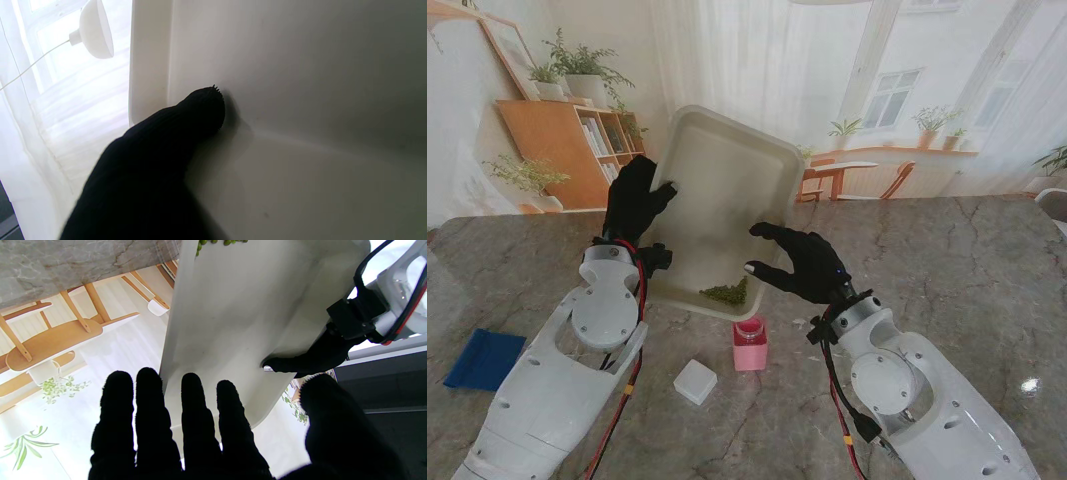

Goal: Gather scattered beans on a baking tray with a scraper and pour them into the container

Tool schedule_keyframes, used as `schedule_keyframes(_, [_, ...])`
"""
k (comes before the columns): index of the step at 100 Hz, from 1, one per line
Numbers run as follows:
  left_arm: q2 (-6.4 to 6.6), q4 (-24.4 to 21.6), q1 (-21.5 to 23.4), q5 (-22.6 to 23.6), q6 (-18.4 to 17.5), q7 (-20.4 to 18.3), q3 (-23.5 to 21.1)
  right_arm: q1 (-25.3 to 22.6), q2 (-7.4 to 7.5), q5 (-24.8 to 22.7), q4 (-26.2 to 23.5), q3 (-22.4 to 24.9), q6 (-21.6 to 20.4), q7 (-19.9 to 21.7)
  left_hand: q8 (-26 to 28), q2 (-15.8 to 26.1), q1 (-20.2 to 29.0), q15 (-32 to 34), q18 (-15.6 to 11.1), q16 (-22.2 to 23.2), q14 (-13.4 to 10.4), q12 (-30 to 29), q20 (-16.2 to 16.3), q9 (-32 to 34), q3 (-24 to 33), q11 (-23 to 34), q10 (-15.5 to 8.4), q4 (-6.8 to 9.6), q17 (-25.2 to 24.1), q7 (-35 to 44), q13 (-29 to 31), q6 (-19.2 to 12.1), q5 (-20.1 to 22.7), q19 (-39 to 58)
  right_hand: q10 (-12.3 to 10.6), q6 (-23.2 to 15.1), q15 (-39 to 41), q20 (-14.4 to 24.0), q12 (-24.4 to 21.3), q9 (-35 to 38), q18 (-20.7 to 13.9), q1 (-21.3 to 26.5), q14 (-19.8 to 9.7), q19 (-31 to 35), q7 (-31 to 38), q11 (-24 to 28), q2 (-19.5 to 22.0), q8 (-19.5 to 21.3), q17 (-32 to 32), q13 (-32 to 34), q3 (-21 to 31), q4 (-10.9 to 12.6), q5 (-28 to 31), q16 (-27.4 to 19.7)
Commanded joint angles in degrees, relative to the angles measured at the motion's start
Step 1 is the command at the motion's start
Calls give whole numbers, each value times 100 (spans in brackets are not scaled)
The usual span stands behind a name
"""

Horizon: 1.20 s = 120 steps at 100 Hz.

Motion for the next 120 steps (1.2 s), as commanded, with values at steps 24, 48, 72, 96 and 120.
schedule_keyframes(24, [-58,-107,39,-8,-80,15,45,-31,-5,17,-64,-46,-242,143,80,249,452,-58,-1255,46,-723,90,178,118,295,185,-653,611,304,134,25,226,-133,281,-100,-109,-85,112,59,41,-6,-81,-639,-14,43,58,114,45,-17,-11,-3,154,38,-16])
schedule_keyframes(48, [-84,-88,28,-62,-107,78,73,-9,33,-18,-73,-51,-425,289,80,253,457,-66,-1258,46,-722,88,182,119,284,179,-641,606,303,133,24,223,-136,277,-95,-110,-78,111,56,44,-3,-83,-636,-13,40,56,111,41,-14,-5,3,153,37,-12])
schedule_keyframes(72, [-107,-85,11,-103,-83,136,95,-37,49,-143,-148,16,-412,291,80,252,453,-73,-1270,46,-723,88,186,119,278,176,-648,609,306,132,23,222,-136,279,-87,-108,-82,108,55,49,2,-77,-630,-16,38,56,107,38,-22,-12,8,153,36,-13])
schedule_keyframes(96, [-144,-30,-31,-149,-99,227,145,-66,66,-268,-198,93,-432,294,80,262,454,-74,-1269,50,-730,90,187,118,273,176,-651,611,304,132,31,214,-137,276,-87,-111,-93,104,52,46,3,-79,-630,-20,38,54,105,36,-23,-20,9,152,37,-19])
schedule_keyframes(120, [-145,-68,-33,-158,-103,221,171,-93,67,-306,-257,134,-416,277,80,263,451,-77,-1275,52,-728,90,189,115,272,174,-650,613,304,133,31,213,-136,276,-87,-113,-93,103,52,47,6,-82,-631,-18,42,54,105,37,-19,-16,9,152,43,-20])
